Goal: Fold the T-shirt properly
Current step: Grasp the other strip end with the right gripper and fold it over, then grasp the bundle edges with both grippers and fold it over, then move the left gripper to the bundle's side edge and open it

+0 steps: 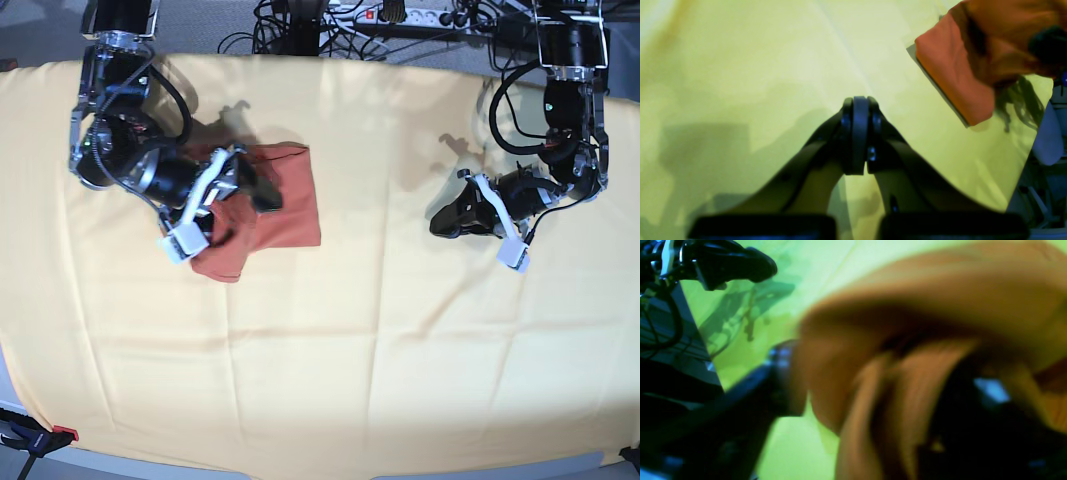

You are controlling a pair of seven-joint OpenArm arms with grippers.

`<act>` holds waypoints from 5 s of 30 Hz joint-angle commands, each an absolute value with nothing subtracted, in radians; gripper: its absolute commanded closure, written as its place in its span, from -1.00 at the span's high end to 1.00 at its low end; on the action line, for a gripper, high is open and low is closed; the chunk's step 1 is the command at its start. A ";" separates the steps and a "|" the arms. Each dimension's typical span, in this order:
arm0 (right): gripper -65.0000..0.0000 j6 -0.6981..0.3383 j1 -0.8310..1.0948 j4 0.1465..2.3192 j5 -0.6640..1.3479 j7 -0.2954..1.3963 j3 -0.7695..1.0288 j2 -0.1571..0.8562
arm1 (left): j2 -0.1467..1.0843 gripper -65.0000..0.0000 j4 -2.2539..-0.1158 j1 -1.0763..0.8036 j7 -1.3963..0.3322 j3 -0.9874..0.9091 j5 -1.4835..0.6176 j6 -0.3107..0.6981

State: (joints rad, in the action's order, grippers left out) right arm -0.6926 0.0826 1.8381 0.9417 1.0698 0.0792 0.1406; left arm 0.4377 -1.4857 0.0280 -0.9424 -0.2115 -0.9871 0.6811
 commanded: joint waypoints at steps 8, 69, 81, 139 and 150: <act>0.48 -0.698 -0.017 1.863 0.929 1.147 -0.098 0.145 | 0.452 -1.00 -1.503 0.047 -0.924 -0.219 -1.007 0.684; -1.00 -0.698 -0.310 1.496 0.709 1.024 -0.223 0.487 | 0.289 -1.00 -1.611 0.234 -0.715 0.513 -0.460 0.698; -1.00 -0.698 -0.167 1.640 0.955 1.172 -0.221 0.527 | 0.338 -1.00 -1.552 0.280 -0.624 0.512 -0.330 0.698; -1.00 -0.698 0.184 1.812 1.178 1.190 -0.006 0.434 | 0.535 -1.00 -1.700 0.141 -0.974 -0.034 -1.114 0.698; -1.00 -0.698 0.123 1.853 1.148 1.191 0.119 0.435 | 0.525 -1.00 -1.700 0.142 -0.977 -0.033 -1.240 0.698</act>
State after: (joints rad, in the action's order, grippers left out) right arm -0.6930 0.1341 1.8351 1.1305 1.2087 0.1135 0.4210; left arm 0.5156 -1.6852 0.1223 -0.9989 -0.0265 -1.2121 0.6899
